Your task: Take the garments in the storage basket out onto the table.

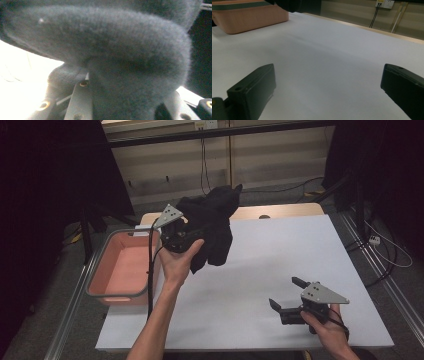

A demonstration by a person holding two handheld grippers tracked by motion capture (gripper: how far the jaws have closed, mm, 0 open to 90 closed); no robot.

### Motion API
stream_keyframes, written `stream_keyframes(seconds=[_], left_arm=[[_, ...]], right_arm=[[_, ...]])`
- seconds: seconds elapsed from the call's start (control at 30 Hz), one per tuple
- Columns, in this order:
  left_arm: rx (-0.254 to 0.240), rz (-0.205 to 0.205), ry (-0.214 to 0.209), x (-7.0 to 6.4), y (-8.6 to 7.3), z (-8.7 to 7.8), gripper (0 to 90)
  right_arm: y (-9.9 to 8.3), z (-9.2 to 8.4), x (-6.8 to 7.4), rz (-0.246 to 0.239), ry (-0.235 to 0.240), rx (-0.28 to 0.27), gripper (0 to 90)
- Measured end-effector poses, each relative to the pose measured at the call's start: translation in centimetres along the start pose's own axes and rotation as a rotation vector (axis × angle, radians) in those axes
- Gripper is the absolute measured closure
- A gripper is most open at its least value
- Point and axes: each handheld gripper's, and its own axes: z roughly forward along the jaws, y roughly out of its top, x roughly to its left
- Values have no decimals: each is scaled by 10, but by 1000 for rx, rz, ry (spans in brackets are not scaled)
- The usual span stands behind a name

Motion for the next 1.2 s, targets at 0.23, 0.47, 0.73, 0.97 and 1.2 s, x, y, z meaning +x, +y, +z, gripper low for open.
stream_keyframes(seconds=[0.23,0.47,0.73,0.97,1.2], left_arm=[[24,-19,-14,0,-8,14,677],[61,-23,-17,0,-20,25,677],[94,-36,-30,0,-31,37,677],[160,14,-27,-1,-43,48,677],[237,-4,-13,7,-64,55,677]], right_arm=[[0,0,0,0,-3,1,0],[0,0,0,-1,-3,0,0],[-1,0,0,-1,-3,2,0],[-1,0,0,-2,-4,3,0],[-1,0,0,-1,-4,4,0]])
